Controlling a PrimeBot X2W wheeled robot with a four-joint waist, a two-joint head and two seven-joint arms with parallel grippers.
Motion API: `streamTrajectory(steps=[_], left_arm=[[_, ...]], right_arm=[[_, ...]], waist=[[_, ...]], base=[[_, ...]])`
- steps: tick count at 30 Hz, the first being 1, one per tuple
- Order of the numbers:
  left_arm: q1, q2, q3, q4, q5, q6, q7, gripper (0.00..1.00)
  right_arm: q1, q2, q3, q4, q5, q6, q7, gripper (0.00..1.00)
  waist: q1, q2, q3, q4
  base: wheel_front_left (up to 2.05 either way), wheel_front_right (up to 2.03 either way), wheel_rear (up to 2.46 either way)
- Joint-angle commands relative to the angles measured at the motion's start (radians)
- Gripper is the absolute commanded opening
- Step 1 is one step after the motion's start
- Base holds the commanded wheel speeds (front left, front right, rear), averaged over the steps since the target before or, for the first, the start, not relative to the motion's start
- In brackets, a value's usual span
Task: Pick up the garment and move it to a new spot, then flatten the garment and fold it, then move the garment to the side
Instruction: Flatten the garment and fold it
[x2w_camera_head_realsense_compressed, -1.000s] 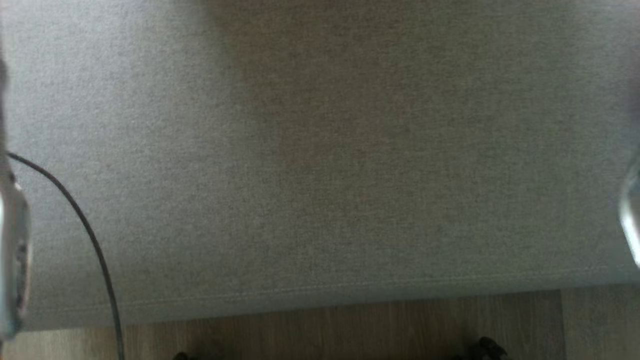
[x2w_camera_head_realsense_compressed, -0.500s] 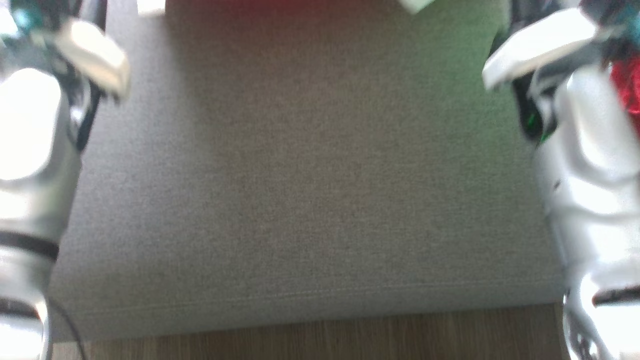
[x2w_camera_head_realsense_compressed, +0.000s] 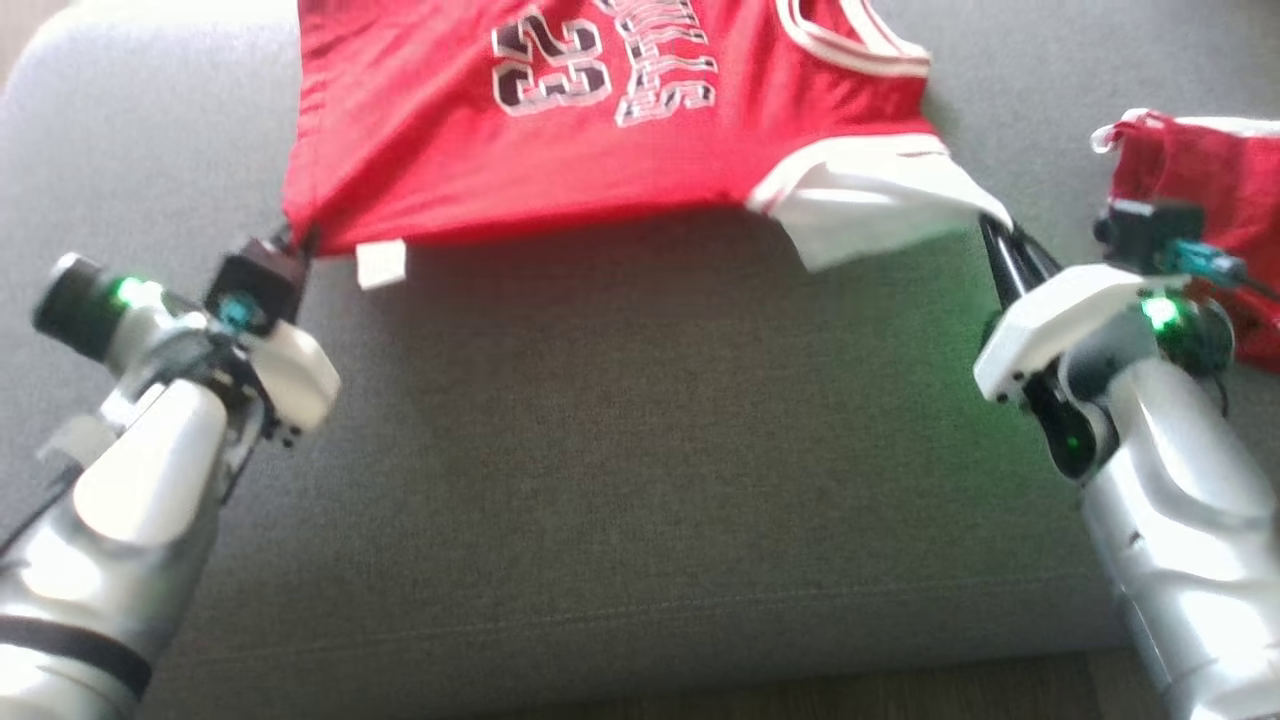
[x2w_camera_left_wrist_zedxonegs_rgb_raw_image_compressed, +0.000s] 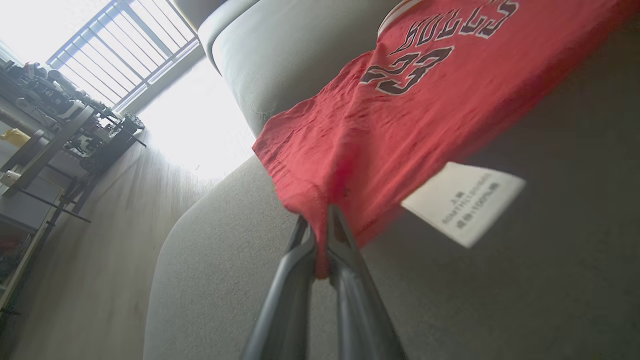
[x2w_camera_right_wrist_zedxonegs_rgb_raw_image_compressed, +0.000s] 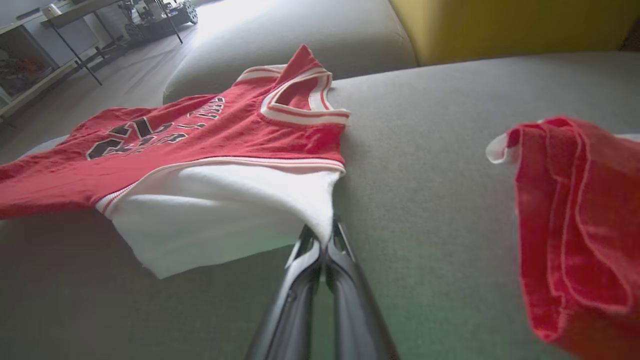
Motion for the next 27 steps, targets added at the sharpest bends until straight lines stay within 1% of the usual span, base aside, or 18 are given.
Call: streamTrajectory(steps=[1,5,8,12,17,22,24,25,27], left_arm=[[-0.018,0.054,0.032,-0.029,0.009,0.013,-0.012,0.0],[0.045,0.052,0.014,-0.054,0.017,0.033,-0.012,0.0],[0.085,0.054,0.005,-0.066,0.017,0.041,-0.012,0.0],[0.132,0.059,-0.002,-0.082,0.014,0.049,-0.012,0.0],[0.181,0.068,-0.006,-0.105,0.008,0.063,-0.012,0.0],[0.235,0.078,-0.008,-0.128,-0.002,0.077,-0.012,0.0],[0.257,0.081,-0.011,-0.138,-0.006,0.08,-0.012,0.0],[0.257,0.081,-0.011,-0.138,-0.006,0.08,-0.012,0.0],[0.282,0.086,-0.018,-0.148,-0.006,0.083,-0.012,0.0]], right_arm=[[0.009,-0.007,0.001,-0.023,0.019,0.0,0.011,0.0],[0.079,-0.036,-0.008,-0.023,0.054,0.0,0.074,0.0],[0.123,-0.046,-0.009,-0.037,0.077,0.0,0.124,0.0],[0.188,-0.052,0.009,-0.08,0.115,0.0,0.223,0.0],[0.265,-0.068,0.011,-0.159,0.137,0.0,0.356,0.0],[0.349,-0.087,0.005,-0.27,0.149,0.0,0.489,0.0],[0.381,-0.097,-0.007,-0.315,0.152,0.0,0.535,0.0],[0.381,-0.097,-0.007,-0.315,0.152,0.0,0.535,0.0],[0.413,-0.104,-0.017,-0.355,0.162,0.0,0.586,0.0]], waist=[[0.0001,-0.0001,-0.017,0.0],[0.0001,-0.0001,-0.049,0.003],[0.0001,-0.0001,-0.071,0.004],[0.0001,-0.0001,-0.1,0.002],[0.0001,-0.0001,-0.133,-0.001],[0.0001,-0.0001,-0.165,-0.002],[0.0001,-0.0001,-0.179,-0.002],[0.0001,-0.0001,-0.179,-0.002],[0.0001,-0.0001,-0.192,-0.003]], base=[[0.0,0.0,0.0],[0.0,0.0,0.0],[0.0,0.0,0.0],[0.0,0.0,0.0],[0.0,0.0,0.0],[0.0,0.0,0.0],[0.0,0.0,0.0],[0.0,0.0,0.0],[0.0,0.0,0.0]])
